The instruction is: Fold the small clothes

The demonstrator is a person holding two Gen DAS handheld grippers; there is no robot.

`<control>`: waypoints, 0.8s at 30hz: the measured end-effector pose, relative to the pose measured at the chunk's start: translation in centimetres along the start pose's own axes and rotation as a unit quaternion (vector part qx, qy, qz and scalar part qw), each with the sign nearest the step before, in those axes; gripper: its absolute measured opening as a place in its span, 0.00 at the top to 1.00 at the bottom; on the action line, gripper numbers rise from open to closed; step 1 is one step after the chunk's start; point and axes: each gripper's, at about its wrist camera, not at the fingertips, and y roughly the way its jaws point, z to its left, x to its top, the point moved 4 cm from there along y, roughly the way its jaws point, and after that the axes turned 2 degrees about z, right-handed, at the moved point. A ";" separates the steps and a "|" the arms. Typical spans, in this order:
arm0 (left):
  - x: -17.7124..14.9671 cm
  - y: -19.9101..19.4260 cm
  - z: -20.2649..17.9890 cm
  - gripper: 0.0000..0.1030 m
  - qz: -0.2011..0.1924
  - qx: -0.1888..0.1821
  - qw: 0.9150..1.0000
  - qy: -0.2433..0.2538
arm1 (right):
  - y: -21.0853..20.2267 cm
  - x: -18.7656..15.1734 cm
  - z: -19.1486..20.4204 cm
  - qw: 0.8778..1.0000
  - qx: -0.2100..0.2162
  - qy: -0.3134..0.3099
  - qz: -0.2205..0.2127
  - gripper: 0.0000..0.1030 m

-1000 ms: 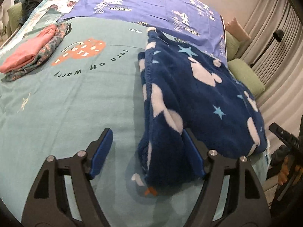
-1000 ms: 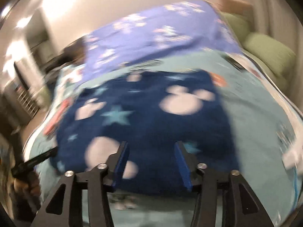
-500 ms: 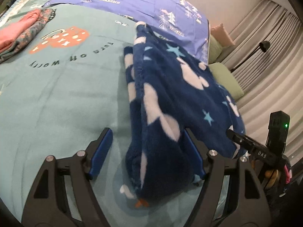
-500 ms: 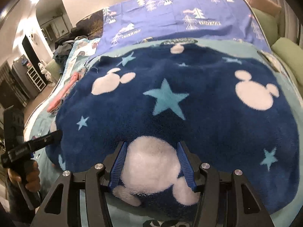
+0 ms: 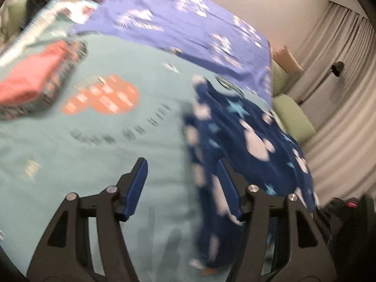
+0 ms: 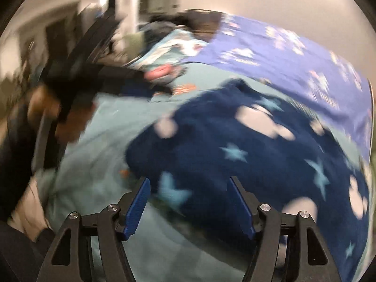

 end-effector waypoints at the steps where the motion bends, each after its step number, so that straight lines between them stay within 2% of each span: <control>1: 0.4 -0.2 0.5 0.37 -0.003 0.010 1.000 0.000 | 0.6 0.2 1.4 1.000 -0.011 -0.027 -0.003 0.33; 4: 1.1 -0.7 2.2 0.36 -0.005 0.023 1.000 -0.008 | 2.6 0.3 4.3 0.996 -0.039 -0.085 0.002 0.32; 6: 1.3 -0.7 2.7 0.35 -0.005 0.012 1.000 -0.013 | 3.8 -0.3 5.1 0.993 -0.063 -0.098 0.012 0.32; 8: 1.5 -0.1 2.8 0.35 0.000 -0.007 1.000 -0.015 | 4.4 -0.5 5.1 0.993 -0.074 -0.092 0.009 0.30; 12: 2.6 2.8 1.8 0.35 0.025 -0.074 0.997 -0.020 | 5.1 0.0 4.9 0.993 -0.096 -0.066 -0.006 0.26; 15: 3.8 6.3 0.4 0.35 0.059 -0.125 0.990 -0.013 | 5.7 0.2 5.1 0.990 -0.118 -0.071 -0.014 0.26; 18: 4.5 9.6 -0.7 0.35 0.096 -0.160 0.982 -0.016 | 5.7 0.3 5.3 0.990 -0.121 -0.069 -0.015 0.26; 21: 4.7 12.5 -1.4 0.35 0.136 -0.188 0.972 -0.027 | 5.7 0.3 5.0 0.991 -0.117 -0.058 -0.017 0.26; 24: 4.5 14.1 -1.5 0.36 0.148 -0.208 0.966 -0.044 | 5.6 0.4 4.6 0.993 -0.109 -0.043 -0.019 0.28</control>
